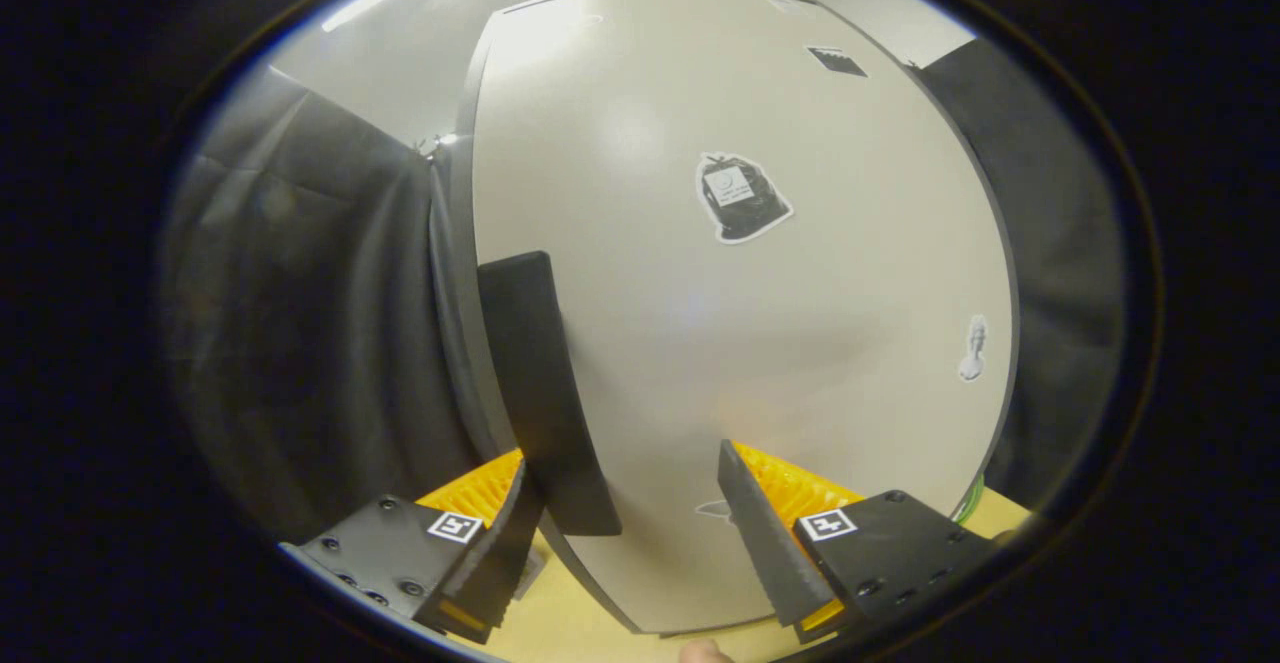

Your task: Open the shoe cabinet door, grab the shoes and put them into the shoe cabinet, then close the shoe cabinet door.

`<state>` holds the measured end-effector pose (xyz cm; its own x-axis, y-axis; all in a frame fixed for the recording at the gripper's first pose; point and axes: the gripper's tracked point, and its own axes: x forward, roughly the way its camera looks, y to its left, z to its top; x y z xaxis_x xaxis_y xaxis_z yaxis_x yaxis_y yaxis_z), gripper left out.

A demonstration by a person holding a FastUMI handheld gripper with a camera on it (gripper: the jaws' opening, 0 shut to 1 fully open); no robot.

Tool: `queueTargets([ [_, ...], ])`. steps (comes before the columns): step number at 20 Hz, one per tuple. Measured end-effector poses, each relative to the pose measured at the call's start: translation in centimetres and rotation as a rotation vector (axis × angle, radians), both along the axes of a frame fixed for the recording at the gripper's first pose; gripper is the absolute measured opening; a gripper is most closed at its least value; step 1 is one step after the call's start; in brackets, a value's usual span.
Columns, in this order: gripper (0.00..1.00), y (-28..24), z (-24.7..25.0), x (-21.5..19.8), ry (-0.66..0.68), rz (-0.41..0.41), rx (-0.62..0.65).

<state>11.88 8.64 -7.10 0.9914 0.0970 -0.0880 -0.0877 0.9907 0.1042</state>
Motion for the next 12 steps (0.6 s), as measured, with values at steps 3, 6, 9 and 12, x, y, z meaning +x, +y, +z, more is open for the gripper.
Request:
queueTargets([
  [3, 0.99, -0.06, -0.01, 0.16, -0.009, -0.005, -0.002],
  [6, 0.99, -0.06, -0.03, 0.23, -0.009, -0.008, 0.0],
  [9, 0.99, 0.06, 0.0, 0.22, 0.0, -0.008, 0.008],
  [12, 1.0, 0.23, -0.17, 0.02, 0.023, 0.001, 0.026],
])
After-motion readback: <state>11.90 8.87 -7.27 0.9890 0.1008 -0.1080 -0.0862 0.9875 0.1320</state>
